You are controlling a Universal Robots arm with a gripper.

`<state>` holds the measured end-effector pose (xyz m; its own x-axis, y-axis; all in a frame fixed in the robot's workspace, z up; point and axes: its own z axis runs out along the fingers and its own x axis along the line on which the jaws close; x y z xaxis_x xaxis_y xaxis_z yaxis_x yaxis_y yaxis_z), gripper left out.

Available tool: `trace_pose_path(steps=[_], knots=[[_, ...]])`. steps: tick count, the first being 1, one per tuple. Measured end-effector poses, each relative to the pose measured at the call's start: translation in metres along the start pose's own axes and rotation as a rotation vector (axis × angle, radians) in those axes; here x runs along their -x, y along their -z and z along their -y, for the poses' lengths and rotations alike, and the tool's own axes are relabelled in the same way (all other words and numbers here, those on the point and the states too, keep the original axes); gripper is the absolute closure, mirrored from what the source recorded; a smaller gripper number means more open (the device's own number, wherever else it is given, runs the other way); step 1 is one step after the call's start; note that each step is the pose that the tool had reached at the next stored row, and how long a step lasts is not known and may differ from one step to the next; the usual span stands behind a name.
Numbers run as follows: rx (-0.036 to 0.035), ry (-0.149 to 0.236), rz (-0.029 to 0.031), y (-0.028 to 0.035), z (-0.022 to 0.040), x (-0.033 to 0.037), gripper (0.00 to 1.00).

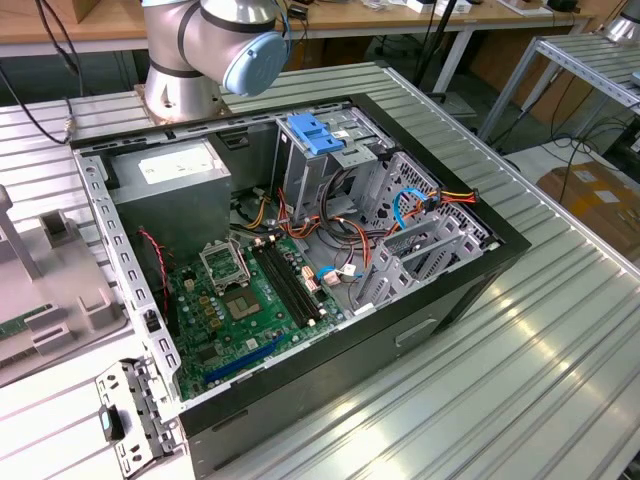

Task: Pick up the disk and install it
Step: 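Pick up the disk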

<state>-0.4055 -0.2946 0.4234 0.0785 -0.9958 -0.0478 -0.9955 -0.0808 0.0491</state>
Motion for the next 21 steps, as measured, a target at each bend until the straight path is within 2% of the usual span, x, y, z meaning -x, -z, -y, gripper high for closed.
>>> trace_pose_path(steps=[1, 2, 11, 21], knots=[[0.0, 0.0, 0.0, 0.0078, -0.0004, 0.0004, 0.64], [0.0, 0.0, 0.0, 0.0274, -0.0013, 0.0013, 0.64], [-0.0001, 0.0, 0.0, 0.0431, -0.0021, 0.0021, 0.64], [0.0, 0.0, 0.0, 0.056, -0.0028, 0.0027, 0.64]])
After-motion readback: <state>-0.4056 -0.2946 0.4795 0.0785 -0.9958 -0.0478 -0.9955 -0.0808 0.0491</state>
